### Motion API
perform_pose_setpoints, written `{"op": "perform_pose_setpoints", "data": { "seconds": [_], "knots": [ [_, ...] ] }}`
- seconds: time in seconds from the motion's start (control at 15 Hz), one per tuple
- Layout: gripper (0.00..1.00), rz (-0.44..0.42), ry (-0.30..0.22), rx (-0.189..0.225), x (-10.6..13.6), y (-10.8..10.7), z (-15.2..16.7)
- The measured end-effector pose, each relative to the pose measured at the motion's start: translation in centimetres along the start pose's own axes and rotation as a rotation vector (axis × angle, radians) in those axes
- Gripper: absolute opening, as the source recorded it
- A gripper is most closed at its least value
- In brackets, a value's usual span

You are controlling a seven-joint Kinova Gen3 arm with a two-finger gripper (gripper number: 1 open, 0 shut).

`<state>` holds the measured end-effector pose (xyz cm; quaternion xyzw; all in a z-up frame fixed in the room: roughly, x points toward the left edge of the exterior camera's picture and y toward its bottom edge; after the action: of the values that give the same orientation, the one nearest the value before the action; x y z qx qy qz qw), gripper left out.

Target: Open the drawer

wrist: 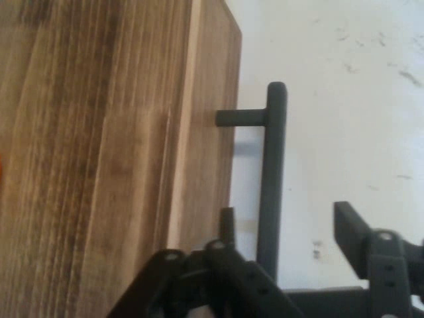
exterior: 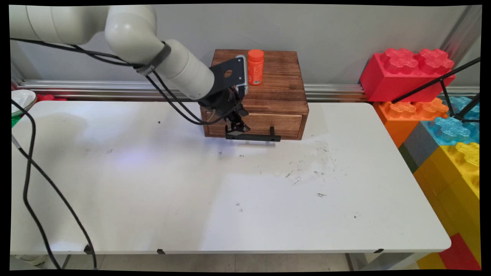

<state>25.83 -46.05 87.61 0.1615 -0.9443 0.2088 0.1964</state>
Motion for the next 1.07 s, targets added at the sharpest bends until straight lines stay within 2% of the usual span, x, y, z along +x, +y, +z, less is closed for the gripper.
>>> {"op": "perform_pose_setpoints", "data": {
  "seconds": [0.2,0.53,1.07],
  "knots": [
    [1.00,-0.018,-0.012,-0.043,0.3,-0.5,-0.8],
    [1.00,-0.068,-0.044,-0.081,0.2,-0.5,-1.2],
    [1.00,-0.127,-0.100,-0.094,-0.4,0.5,0.0]
  ]
}}
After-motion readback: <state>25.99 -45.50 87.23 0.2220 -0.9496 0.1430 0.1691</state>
